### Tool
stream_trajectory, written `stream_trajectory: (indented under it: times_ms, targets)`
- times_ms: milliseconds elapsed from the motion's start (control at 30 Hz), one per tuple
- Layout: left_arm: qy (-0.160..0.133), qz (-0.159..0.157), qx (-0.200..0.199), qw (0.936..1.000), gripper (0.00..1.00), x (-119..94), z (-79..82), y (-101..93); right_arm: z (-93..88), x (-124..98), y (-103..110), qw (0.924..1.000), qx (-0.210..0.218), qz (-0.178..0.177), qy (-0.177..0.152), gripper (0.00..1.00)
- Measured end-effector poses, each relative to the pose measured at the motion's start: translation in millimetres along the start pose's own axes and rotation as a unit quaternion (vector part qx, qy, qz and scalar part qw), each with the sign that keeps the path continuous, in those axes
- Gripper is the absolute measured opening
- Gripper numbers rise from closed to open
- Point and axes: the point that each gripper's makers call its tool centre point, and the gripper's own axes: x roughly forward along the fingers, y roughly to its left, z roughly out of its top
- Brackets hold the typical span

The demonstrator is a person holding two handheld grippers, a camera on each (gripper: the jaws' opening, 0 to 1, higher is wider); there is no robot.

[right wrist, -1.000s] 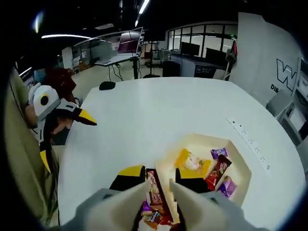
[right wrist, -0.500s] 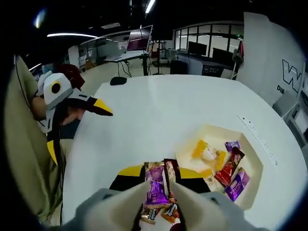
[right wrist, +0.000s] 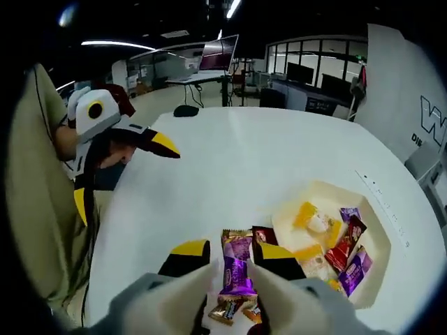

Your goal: Place the target food into the container with the food tongs after gripping and lifting it, then release it inside without dropping or visibly crushing the food.

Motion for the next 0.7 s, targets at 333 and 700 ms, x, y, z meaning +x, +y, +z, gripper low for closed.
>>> stream_trajectory:
  times_ms: [333,700]
  targets:
    - [0.0,0.001,-0.002,1.0,0.94,-0.8,-1.7,0.5,-2.8,5.9,2.5,0.9998,-0.017,0.006,0.004,0.21]
    - [0.0,0.003,-0.004,1.0,0.94,-2.3,-3.1,2.4,-3.0,12.7,2.2,0.9995,-0.029,0.01,0.001,0.22]
